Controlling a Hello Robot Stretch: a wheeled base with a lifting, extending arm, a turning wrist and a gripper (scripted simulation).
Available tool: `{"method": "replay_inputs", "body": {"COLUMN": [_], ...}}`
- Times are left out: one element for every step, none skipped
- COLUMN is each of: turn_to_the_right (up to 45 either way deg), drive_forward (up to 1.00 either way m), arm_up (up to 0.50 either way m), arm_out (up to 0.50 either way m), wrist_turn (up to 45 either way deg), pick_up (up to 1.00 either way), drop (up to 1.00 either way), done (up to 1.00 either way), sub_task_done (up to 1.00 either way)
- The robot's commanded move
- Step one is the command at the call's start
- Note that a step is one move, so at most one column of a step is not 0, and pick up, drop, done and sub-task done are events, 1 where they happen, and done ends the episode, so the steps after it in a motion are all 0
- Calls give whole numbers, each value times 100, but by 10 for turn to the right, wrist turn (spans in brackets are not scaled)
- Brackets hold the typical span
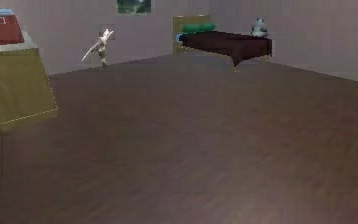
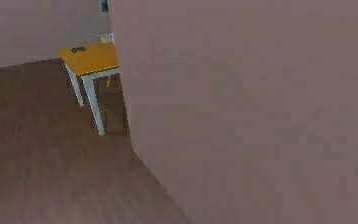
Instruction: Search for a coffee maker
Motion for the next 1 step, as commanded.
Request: {"method": "replay_inputs", "body": {"turn_to_the_right": [0], "drive_forward": [15], "arm_up": [0], "arm_out": [0], "wrist_turn": [0], "pick_up": [0], "drop": [0], "done": [0], "sub_task_done": [0]}}
